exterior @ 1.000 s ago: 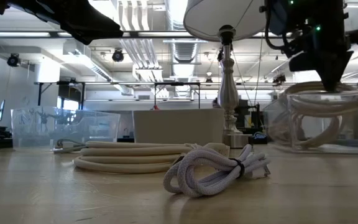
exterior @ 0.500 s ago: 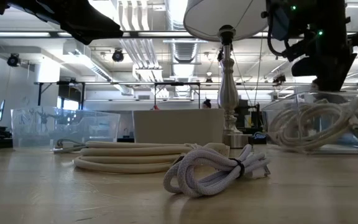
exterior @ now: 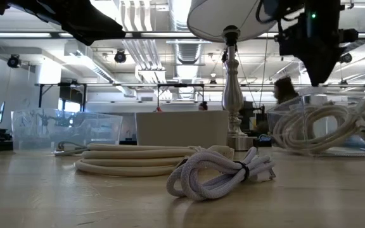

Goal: Pick & Place USB Port
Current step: Put the top light brown HDMI cable into the gray bin

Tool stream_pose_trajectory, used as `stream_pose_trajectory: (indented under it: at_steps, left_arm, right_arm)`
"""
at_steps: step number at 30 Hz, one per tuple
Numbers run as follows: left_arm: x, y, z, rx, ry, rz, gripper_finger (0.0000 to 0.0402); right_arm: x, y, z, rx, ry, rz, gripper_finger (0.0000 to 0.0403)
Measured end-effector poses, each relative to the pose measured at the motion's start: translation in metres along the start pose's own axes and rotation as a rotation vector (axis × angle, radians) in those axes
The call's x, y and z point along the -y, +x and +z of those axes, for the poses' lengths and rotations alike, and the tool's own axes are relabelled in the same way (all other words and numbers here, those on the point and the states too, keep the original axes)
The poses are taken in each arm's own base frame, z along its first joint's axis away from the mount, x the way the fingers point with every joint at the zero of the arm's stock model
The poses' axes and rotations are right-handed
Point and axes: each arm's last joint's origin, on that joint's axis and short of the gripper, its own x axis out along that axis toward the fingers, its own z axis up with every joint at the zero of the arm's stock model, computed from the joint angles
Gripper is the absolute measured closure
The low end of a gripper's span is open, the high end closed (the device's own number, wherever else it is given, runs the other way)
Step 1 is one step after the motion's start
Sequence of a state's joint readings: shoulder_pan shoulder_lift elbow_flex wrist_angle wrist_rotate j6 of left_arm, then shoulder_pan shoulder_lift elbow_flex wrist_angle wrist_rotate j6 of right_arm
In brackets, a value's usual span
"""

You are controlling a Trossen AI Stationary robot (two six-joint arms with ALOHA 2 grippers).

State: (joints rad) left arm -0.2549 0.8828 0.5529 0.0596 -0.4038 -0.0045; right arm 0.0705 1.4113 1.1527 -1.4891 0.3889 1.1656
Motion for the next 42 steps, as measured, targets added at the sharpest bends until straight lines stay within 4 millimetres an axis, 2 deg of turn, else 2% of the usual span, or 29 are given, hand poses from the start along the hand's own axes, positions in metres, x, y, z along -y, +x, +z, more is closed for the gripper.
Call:
stream_pose_trajectory:
  at_steps: [6,11,20,27,42]
  left_arm:
    - [0.000,0.000,0.000,0.000,0.000,0.001,0.0250]
    - [0.000,0.000,0.000,0.000,0.000,0.000,0.0250]
    - [0.000,0.000,0.000,0.000,0.000,0.000,0.0250]
    - [0.000,0.000,0.000,0.000,0.000,0.000,0.0250]
    - [0.000,0.000,0.000,0.000,0.000,0.000,0.0250]
  right_arm:
    - [-0.010,-0.021,-0.007,0.058,-0.052,0.102,0.0277]
    - [-0.029,-0.035,-0.022,0.136,-0.141,0.263,0.0271]
    - [-0.058,-0.048,-0.046,0.268,-0.277,0.511,0.0280]
    - [-0.072,-0.043,-0.055,0.353,-0.336,0.611,0.0280]
    - [-0.099,-0.015,-0.063,0.534,-0.390,0.846,0.0280]
